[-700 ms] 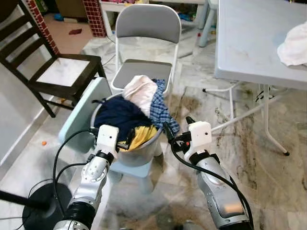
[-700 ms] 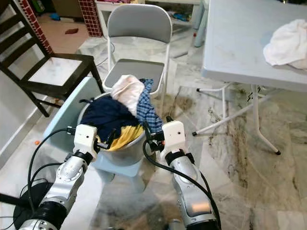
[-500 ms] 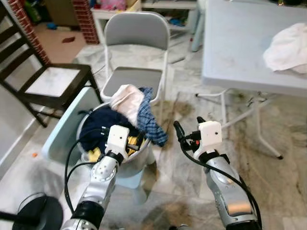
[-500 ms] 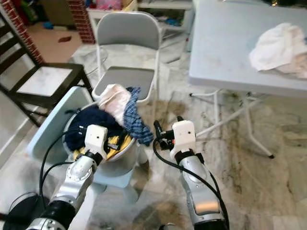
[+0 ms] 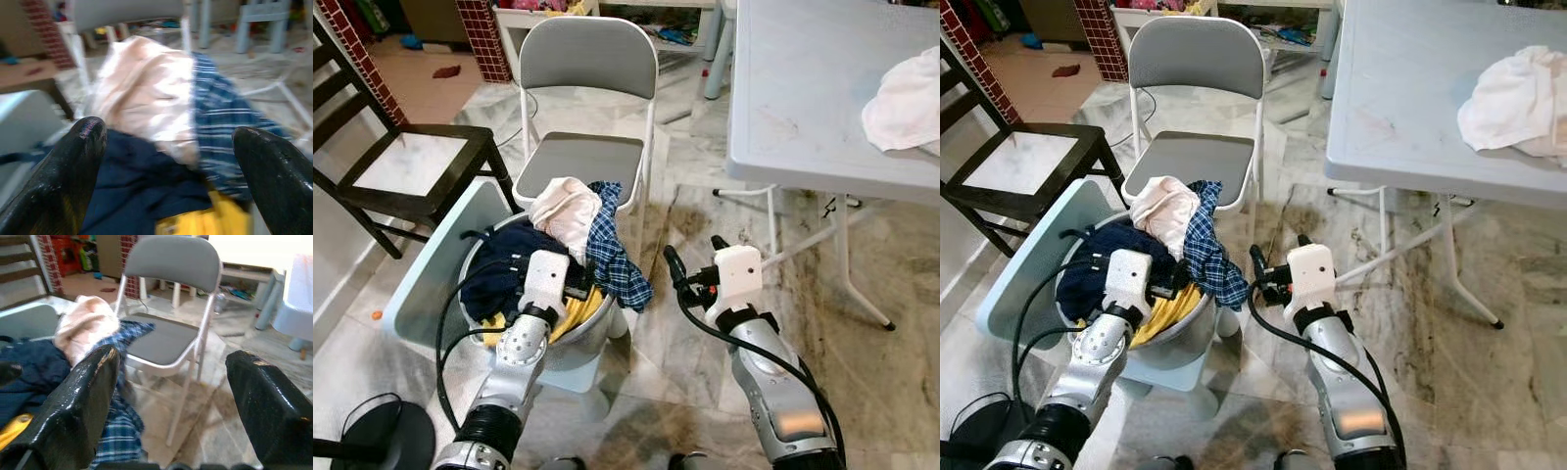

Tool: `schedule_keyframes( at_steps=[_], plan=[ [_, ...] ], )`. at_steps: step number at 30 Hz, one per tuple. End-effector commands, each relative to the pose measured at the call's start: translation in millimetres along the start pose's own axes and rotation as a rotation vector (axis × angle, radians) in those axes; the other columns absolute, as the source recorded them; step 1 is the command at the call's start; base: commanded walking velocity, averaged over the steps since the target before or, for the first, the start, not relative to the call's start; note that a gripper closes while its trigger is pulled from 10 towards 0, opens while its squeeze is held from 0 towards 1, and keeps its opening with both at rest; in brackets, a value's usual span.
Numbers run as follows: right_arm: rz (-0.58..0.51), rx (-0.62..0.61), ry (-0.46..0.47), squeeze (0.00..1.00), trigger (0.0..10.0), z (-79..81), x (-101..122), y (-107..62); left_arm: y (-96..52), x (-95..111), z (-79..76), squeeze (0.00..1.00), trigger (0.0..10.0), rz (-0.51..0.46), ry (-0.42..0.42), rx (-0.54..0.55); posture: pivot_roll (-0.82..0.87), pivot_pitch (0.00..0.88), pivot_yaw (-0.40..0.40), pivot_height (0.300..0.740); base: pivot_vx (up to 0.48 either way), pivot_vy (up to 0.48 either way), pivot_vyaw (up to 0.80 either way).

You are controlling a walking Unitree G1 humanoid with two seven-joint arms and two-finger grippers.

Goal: Hang hanger

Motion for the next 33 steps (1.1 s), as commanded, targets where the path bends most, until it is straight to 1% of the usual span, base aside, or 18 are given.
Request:
schedule_keyframes(
  at_steps=[1,4,5,6,8,11,13,15,17,19,21,23,24,26,30,31,32,33],
  plan=[
    [-0.004,0.013,-0.002,0.0,10.0,3.8,1.1,-1.2,-3.1,-10.4,8.6,0.0,10.0,0.041,0.022,0.032,0.03,0.166,0.013,0.74,0.0,0.0,0.0],
    [0.001,0.021,-0.003,0.0,10.0,5.0,0.1,-1.5,-3.4,-12.8,19.8,0.0,10.0,0.056,0.059,0.074,0.04,0.168,0.012,0.74,0.0,0.0,0.0],
    [0.004,0.037,-0.004,0.0,10.0,7.0,-0.7,-2.2,-3.7,-14.6,26.4,0.0,10.0,0.065,0.072,0.085,0.04,0.169,0.013,0.74,0.0,0.0,0.0],
    [0.004,0.037,-0.004,0.0,10.0,7.0,-0.7,-2.2,-3.7,-14.6,26.4,0.0,10.0,0.065,0.072,0.085,0.04,0.169,0.013,0.74,0.0,0.0,0.0],
    [0.006,0.057,0.002,0.0,10.0,9.2,-1.3,-3.1,-4.3,-17.8,33.3,0.0,10.0,0.083,0.081,0.098,0.04,0.173,0.013,0.74,0.0,0.0,0.0],
    [0.025,0.153,0.035,0.0,10.0,21.7,-3.9,-7.1,-6.1,-29.7,45.1,0.0,10.0,0.149,0.075,0.099,0.04,0.178,0.014,0.74,0.0,0.0,0.0],
    [0.04,0.208,0.022,0.0,10.0,27.3,-6.4,-10.3,-5.9,-33.7,50.2,0.0,10.0,0.178,0.083,0.087,0.03,0.184,0.015,0.74,0.0,0.0,0.0],
    [0.043,0.216,0.017,0.0,10.0,27.8,-6.9,-11.1,-5.8,-34.3,51.5,0.0,10.0,0.184,0.085,0.086,0.03,0.189,0.014,0.74,0.0,0.0,0.0],
    [0.047,0.218,0.019,0.0,10.0,26.4,-7.3,-12.9,-5.4,-42.0,51.7,0.0,10.0,0.235,0.095,0.063,0.03,0.198,0.011,0.74,0.0,0.0,0.0],
    [0.049,0.22,0.02,0.0,10.0,26.6,-7.6,-13.5,-5.0,-43.9,50.5,0.0,10.0,0.249,0.1,0.052,0.03,0.198,0.011,0.74,0.0,0.0,0.0],
    [0.061,0.251,0.022,0.0,10.0,31.1,-8.6,-18.2,-5.0,-56.5,44.1,0.0,10.0,0.337,0.141,-0.007,0.02,0.21,0.008,0.74,0.0,0.0,0.0],
    [0.064,0.257,0.022,0.0,10.0,32.3,-9.3,-19.7,-8.0,-65.8,44.4,0.0,10.0,0.397,0.149,-0.009,0.01,0.214,0.006,0.74,0.0,0.0,0.0],
    [0.071,0.267,0.021,0.0,10.0,34.1,-10.2,-21.5,-11.4,-75.3,43.3,0.0,10.0,0.463,0.136,-0.018,0.01,0.217,0.005,0.74,0.0,0.0,0.0],
    [0.076,0.277,0.017,0.0,10.0,35.9,-10.3,-23.1,-12.4,-79.3,42.6,0.0,10.0,0.494,0.127,-0.018,0.0,0.221,0.005,0.74,0.0,0.0,0.0],
    [0.081,0.281,0.011,0.0,10.0,36.8,-10.6,-24.8,-10.8,-80.4,43.3,0.0,10.0,0.52,0.119,0.003,-0.01,0.223,0.009,0.74,0.0,0.0,0.0],
    [0.084,0.282,0.011,0.0,10.0,37.4,-10.3,-25.5,-9.4,-79.0,45.0,0.0,5.5,0.519,0.078,0.024,-0.02,0.222,0.011,0.74,0.0,0.0,0.0],
    [0.084,0.282,0.011,0.0,10.0,37.6,-10.3,-25.6,-9.1,-78.6,45.5,0.0,5.5,0.518,0.062,0.031,-0.02,0.222,0.011,0.74,0.0,0.0,0.0],
    [0.087,0.283,0.012,0.0,10.0,38.2,-10.5,-26.5,-8.4,-77.7,45.6,0.0,2.4,0.512,0.029,0.04,-0.02,0.224,0.012,0.74,0.0,0.0,0.0]
  ],
)
Point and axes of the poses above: a point about 5 cm out from each wrist's last joint towards the gripper, its own y axis pointing out of the wrist towards the gripper, its own x axis along the axis of the wrist's last joint, z = x × y, the point moved 6 cm from there along y, pointing out of the wrist towards the gripper, and after that the axes turned 6 degrees about -y, right-handed, at the moved point
